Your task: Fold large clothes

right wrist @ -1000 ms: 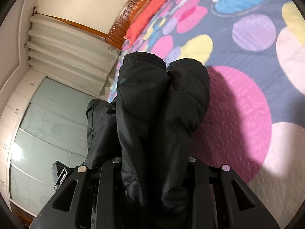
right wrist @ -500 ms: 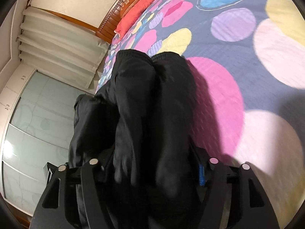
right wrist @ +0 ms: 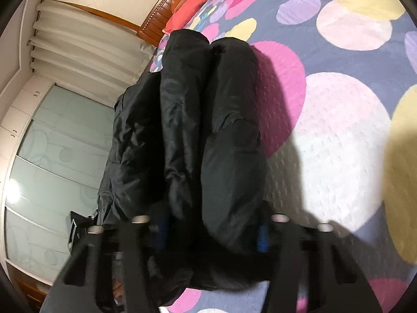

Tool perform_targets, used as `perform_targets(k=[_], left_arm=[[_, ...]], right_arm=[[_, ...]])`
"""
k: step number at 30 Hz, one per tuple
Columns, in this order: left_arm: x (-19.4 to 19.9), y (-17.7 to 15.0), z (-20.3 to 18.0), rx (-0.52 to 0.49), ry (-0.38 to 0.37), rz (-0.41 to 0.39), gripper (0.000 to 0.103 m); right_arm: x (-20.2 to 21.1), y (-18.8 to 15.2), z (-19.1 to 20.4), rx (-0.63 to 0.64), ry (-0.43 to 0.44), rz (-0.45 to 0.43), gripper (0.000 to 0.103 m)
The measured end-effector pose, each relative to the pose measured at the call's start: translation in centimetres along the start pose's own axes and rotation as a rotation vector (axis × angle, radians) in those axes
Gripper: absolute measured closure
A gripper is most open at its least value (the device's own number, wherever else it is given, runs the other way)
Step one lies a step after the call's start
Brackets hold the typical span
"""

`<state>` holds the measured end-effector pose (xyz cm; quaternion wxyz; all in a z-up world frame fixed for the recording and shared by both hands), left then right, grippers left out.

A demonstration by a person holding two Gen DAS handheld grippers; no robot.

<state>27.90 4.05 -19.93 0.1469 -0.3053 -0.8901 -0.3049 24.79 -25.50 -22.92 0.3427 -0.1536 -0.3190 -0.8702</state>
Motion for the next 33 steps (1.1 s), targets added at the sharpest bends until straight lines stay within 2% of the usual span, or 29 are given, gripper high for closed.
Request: perform_targets(k=[2, 5, 9, 13, 17, 23, 26, 30, 31, 32, 33], left_arm=[[0.9, -0.2, 0.0, -0.004, 0.011, 0.000, 0.033], [1.7, -0.8, 0.0, -0.019, 0.022, -0.003, 0.035], [1.4, -0.7, 0.5, -0.027, 0.010, -0.013, 0.032], [1.2, -0.3, 0.9, 0.010, -0.014, 0.007, 0.027], [1.9, 0.2, 1.4, 0.019, -0.018, 0.006, 0.023], [2.3, 2.5, 2.1, 0.026, -0.001, -0.047, 0.022], [0.6, 3.3, 1.5, 0.014, -0.008, -0.027, 0.022], [-1.6, 3.8, 0.5, -0.026, 0.012, -0.007, 0.022], [-2.0, 3.8, 0.4, -0.037, 0.027, -0.008, 0.022], [-2.3, 3.9, 0.3, -0.049, 0.041, -0.008, 0.022], [-2.6, 3.9, 0.1, -0.057, 0.051, -0.009, 0.022]], right_arm=[[0.8, -0.3, 0.3, -0.004, 0.004, 0.003, 0.073], [1.5, -1.0, 0.1, -0.006, 0.006, 0.004, 0.074], [0.7, -0.2, -0.5, -0.046, 0.042, 0.006, 0.074], [0.5, 0.1, -0.3, -0.023, 0.034, 0.000, 0.062], [1.7, 0.5, -0.3, 0.002, 0.009, -0.020, 0.043], [2.7, 4.0, -0.5, -0.025, 0.013, -0.094, 0.038], [0.6, 5.9, 0.1, -0.062, 0.051, -0.088, 0.037], [-2.5, 7.3, 0.3, -0.067, 0.030, -0.080, 0.036], [-2.9, 7.5, 0.2, -0.063, 0.022, -0.082, 0.038], [-3.6, 7.5, 0.1, -0.056, 0.002, -0.078, 0.047], [-3.9, 7.5, -0.2, -0.051, -0.019, -0.075, 0.051]])
Point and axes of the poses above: each gripper's, at about its wrist camera, not at the fingertips, and x roughly against the way its jaws point, z to its left, y to its top, the point moved 8 cm from there along -x, roughly the way its jaws point, and after that the axes turned 14 degrees about -z, right-handed, at the moved point
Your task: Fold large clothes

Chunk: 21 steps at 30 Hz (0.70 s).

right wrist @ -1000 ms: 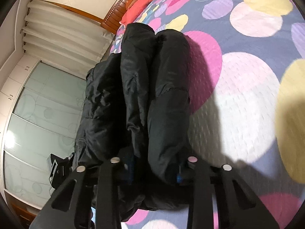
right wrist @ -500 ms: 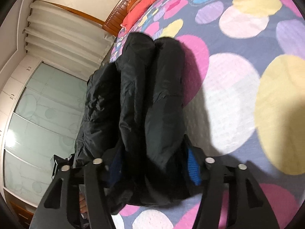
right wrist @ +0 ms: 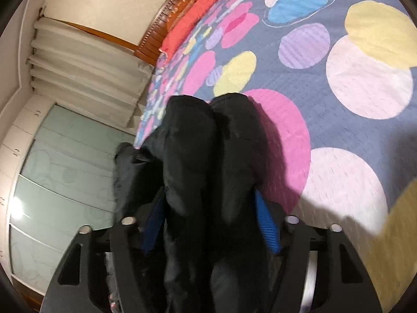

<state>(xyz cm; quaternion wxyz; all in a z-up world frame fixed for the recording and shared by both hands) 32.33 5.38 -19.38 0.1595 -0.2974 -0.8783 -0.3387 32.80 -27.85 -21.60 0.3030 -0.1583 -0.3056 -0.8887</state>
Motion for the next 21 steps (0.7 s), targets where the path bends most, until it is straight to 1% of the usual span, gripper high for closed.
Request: perform_targets(k=[2, 5, 7, 12, 16, 19, 21], left_arm=[[-0.6, -0.1, -0.3, -0.025, 0.023, -0.007, 0.022], [-1.5, -0.2, -0.6, -0.057, 0.043, -0.011, 0.022], [-2.1, -0.1, -0.7, -0.063, 0.048, -0.011, 0.022], [-2.8, 0.0, -0.6, -0.071, 0.058, -0.007, 0.021], [-2.6, -0.1, -0.6, -0.068, 0.057, -0.007, 0.020], [-2.5, -0.1, -0.7, -0.064, 0.061, -0.002, 0.019], [-2.2, 0.0, -0.8, -0.090, 0.078, -0.010, 0.018]], right_arm=[[-0.6, -0.1, -0.6, -0.009, -0.023, -0.005, 0.060], [-1.1, 0.0, -1.3, -0.030, -0.023, -0.024, 0.065], [-1.5, 0.3, -1.6, -0.033, -0.026, -0.035, 0.066], [-2.5, 0.8, -1.9, -0.018, -0.046, -0.048, 0.066], [-2.3, 0.7, -2.0, -0.022, -0.039, -0.049, 0.066], [-1.8, 0.6, -2.1, -0.036, -0.034, -0.054, 0.061], [-1.4, 0.4, -2.1, -0.044, -0.029, -0.056, 0.058]])
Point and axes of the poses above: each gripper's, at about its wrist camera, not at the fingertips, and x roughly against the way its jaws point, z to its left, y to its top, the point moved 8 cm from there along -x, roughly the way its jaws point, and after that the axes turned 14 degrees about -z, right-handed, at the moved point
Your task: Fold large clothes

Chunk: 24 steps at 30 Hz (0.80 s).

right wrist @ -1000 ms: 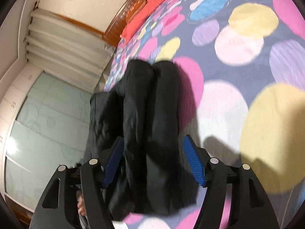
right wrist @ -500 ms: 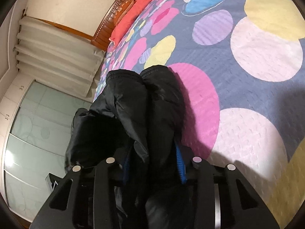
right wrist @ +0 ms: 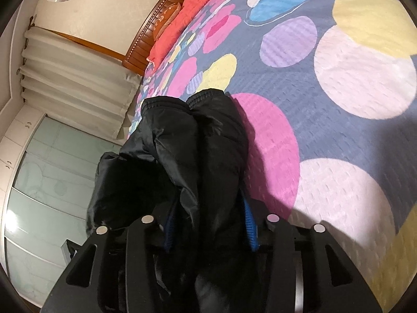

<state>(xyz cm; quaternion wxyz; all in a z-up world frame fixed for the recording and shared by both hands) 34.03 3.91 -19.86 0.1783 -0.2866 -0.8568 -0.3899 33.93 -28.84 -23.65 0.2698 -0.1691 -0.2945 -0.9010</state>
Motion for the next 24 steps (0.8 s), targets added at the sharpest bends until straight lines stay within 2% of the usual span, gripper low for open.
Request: perform_targets(k=[5, 16, 19, 24], left_arm=[[1.0, 0.0, -0.5, -0.062, 0.035, -0.021, 0.017], [4.1, -1.6, -0.7, -0.080, 0.045, -0.016, 0.017], [5.5, -2.3, -0.9, -0.105, 0.060, -0.024, 0.017], [8.2, -3.9, -1.8, -0.202, 0.102, -0.048, 0.017]], right_arm=[[1.5, -0.1, -0.1, -0.014, 0.002, -0.015, 0.055], [5.2, -1.3, -0.4, -0.015, -0.017, -0.023, 0.052], [6.6, -1.8, -0.3, 0.020, -0.046, -0.039, 0.052], [9.3, -3.3, 0.4, 0.149, -0.158, -0.052, 0.052]])
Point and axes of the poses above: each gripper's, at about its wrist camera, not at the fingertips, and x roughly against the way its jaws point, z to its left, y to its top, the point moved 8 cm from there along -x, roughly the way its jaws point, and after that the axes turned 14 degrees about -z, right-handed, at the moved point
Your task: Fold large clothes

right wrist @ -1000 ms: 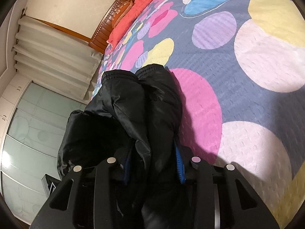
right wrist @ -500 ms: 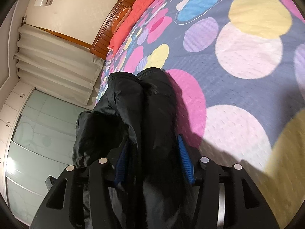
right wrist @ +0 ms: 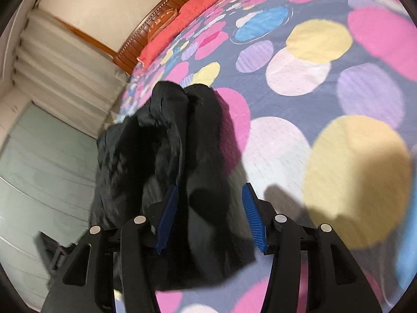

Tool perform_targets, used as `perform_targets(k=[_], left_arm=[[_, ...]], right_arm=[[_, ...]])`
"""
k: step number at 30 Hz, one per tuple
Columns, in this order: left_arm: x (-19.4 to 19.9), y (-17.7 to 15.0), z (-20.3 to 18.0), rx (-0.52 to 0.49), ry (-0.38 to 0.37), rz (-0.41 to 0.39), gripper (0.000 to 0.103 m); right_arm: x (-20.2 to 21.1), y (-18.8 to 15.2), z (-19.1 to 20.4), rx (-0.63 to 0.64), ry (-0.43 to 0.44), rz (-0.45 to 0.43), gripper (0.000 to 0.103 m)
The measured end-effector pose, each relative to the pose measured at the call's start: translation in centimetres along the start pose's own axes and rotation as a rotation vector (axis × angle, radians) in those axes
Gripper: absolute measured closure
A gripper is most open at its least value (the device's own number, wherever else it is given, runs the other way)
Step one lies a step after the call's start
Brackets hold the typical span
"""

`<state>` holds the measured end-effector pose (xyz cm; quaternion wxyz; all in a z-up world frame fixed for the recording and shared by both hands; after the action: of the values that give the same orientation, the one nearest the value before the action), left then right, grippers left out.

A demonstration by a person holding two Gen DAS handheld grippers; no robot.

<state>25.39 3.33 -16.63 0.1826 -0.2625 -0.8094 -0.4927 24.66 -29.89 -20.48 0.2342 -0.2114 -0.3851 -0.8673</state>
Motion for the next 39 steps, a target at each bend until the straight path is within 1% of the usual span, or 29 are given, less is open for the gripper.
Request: perform_targets(k=[2, 5, 7, 10, 12, 14, 15, 20, 24, 26, 33, 39], left_arm=[[1.1, -0.6, -0.4, -0.047, 0.020, -0.012, 0.017], [2.9, -1.6, -1.0, -0.118, 0.056, -0.026, 0.017], [4.2, -2.2, -1.3, -0.159, 0.082, -0.044, 0.017], [5.7, -2.8, -1.9, -0.212, 0.114, -0.063, 0.016], [6.8, -2.9, -2.3, -0.242, 0.133, -0.083, 0.016], [7.9, -2.8, -2.8, -0.255, 0.140, -0.108, 0.014], [8.4, -2.6, -3.0, -0.257, 0.143, -0.121, 0.010], [10.7, -1.7, -3.9, -0.274, 0.149, -0.177, 0.010], [12.4, -1.0, -4.6, -0.300, 0.178, -0.226, 0.009], [13.1, -0.8, -4.7, -0.306, 0.190, -0.244, 0.007], [15.0, -0.8, -5.7, -0.337, 0.203, -0.283, 0.006], [16.0, -0.9, -6.6, -0.352, 0.192, -0.302, 0.006]], right_arm=[[1.1, -0.5, 0.1, 0.049, -0.044, -0.013, 0.051], [2.9, -1.3, 0.3, 0.113, -0.116, -0.035, 0.042], [4.3, -1.6, 0.9, 0.180, -0.152, -0.059, 0.041], [5.7, -2.0, 1.9, 0.259, -0.187, -0.089, 0.035], [6.6, -2.1, 2.9, 0.307, -0.199, -0.111, 0.034], [7.5, -2.3, 4.0, 0.348, -0.203, -0.131, 0.033], [8.1, -2.6, 4.5, 0.365, -0.205, -0.140, 0.033], [9.9, -3.2, 7.4, 0.454, -0.203, -0.195, 0.027], [10.7, -3.7, 9.3, 0.518, -0.205, -0.224, 0.026], [11.1, -3.9, 9.9, 0.532, -0.197, -0.231, 0.026], [12.6, -4.5, 11.5, 0.568, -0.186, -0.267, 0.025], [13.6, -4.8, 12.1, 0.574, -0.170, -0.283, 0.025]])
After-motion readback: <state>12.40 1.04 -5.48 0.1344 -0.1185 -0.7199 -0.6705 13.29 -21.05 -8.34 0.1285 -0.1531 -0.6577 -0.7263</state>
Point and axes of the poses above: each gripper's, at about its wrist camera, not at the fingertips, and x roughly against the way its jaws point, z to its left, y to its top, the point moved 8 cm from there along -x, roughly the way its jaws point, and after that the axes turned 14 degrees about -z, right-handed, at the moved point
